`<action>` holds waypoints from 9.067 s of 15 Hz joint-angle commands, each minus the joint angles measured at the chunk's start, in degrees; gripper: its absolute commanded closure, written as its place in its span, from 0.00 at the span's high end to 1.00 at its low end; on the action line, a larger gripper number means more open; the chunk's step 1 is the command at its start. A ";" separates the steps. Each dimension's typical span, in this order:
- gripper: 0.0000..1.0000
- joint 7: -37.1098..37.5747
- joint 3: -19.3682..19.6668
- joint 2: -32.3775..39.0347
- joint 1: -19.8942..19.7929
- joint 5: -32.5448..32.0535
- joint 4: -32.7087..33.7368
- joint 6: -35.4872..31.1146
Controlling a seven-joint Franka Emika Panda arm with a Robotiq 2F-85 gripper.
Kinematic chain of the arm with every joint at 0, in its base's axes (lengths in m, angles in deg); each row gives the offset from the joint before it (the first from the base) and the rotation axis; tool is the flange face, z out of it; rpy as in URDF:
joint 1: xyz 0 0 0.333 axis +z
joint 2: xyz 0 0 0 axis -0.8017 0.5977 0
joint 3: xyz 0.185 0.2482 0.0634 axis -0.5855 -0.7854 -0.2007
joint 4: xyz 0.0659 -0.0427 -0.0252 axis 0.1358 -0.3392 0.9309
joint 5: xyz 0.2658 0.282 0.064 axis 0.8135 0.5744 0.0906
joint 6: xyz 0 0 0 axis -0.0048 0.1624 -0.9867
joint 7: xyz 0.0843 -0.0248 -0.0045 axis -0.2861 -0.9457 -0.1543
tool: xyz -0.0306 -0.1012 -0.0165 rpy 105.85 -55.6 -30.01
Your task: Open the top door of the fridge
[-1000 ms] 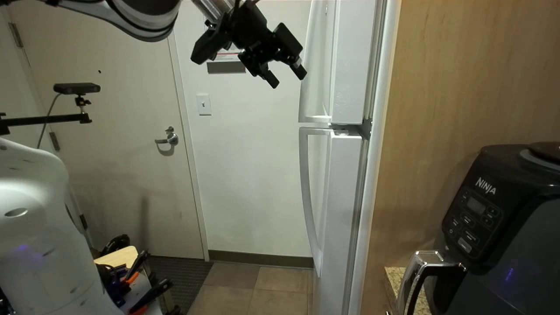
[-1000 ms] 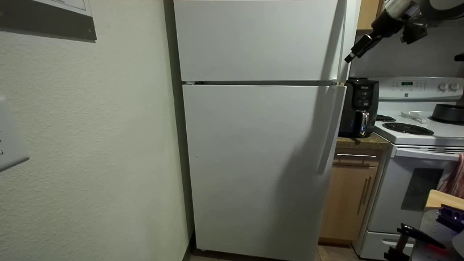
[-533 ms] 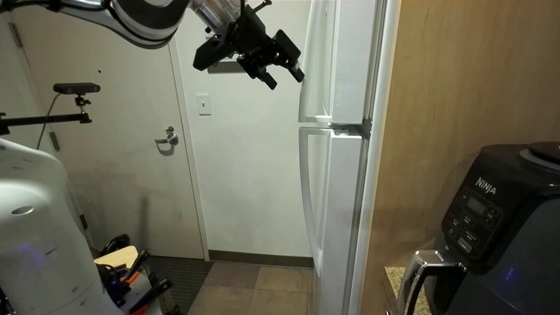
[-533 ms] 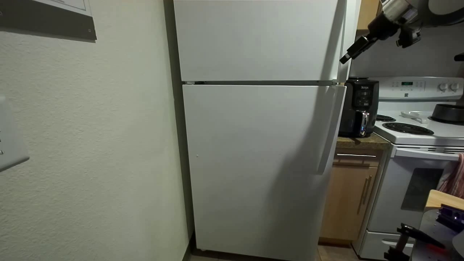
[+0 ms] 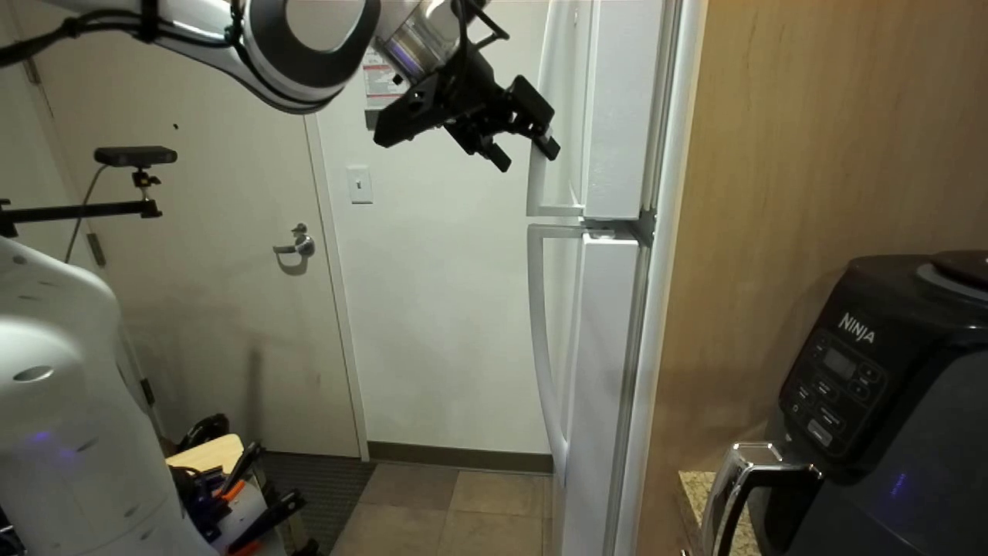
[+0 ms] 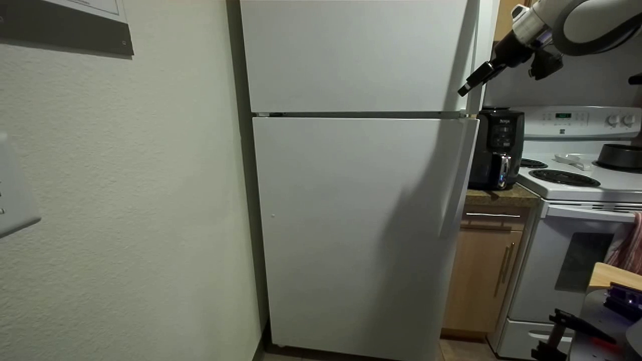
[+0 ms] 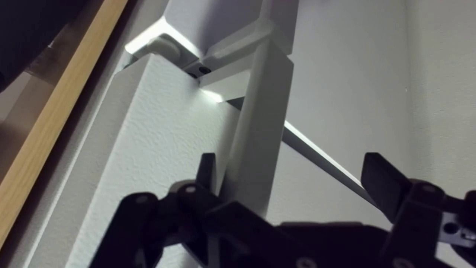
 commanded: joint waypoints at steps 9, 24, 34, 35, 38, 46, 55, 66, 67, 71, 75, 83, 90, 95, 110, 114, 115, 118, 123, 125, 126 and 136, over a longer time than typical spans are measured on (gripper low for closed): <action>0.28 -0.79 -1.19 2.05 -1.81 0.97 -0.72 -3.02; 0.10 1.15 -5.07 -5.59 0.56 2.66 -4.00 2.01; 0.63 2.70 -10.71 -15.36 3.85 3.41 -6.24 11.51; 0.70 2.70 -10.69 -15.38 3.83 3.41 -6.24 11.50; 0.75 2.67 -10.02 -14.77 3.30 3.45 -6.23 11.43; 0.75 2.67 -9.82 -14.67 3.03 3.44 -6.23 11.43; 1.00 2.71 -9.73 -14.67 2.21 3.03 -6.33 12.43; 1.00 2.10 -8.04 -14.75 2.44 3.95 -6.16 14.52; 1.00 1.91 -7.81 -14.61 2.88 4.21 -6.10 14.32; 1.00 1.89 -7.46 -14.22 4.39 4.98 -6.16 13.16; 1.00 2.14 -7.39 -13.86 5.83 5.71 -6.63 12.13; 1.00 1.93 -7.58 -14.45 8.35 7.32 -7.44 11.93; 1.00 1.64 -7.50 -17.66 11.77 9.99 -8.46 13.19; 1.00 1.47 -7.47 -20.58 14.33 12.17 -9.16 13.94; 1.00 -0.39 -5.01 -34.66 20.62 20.11 -1.88 33.93; 1.00 -0.58 -2.49 -30.74 12.93 15.49 -2.57 29.43; 1.00 -0.31 -1.81 -28.49 10.53 13.91 -2.78 26.75; 1.00 2.05 -1.60 -21.70 4.00 10.26 -4.03 17.13; 1.00 6.57 -5.13 -9.93 -3.52 8.35 -3.45 7.58; 1.00 4.13 -3.94 -7.59 -2.21 9.32 -3.18 6.73; 1.00 2.67 -2.99 -7.18 -0.75 10.16 -2.69 7.55; 1.00 -5.54 1.07 -11.81 5.89 11.44 -3.83 11.48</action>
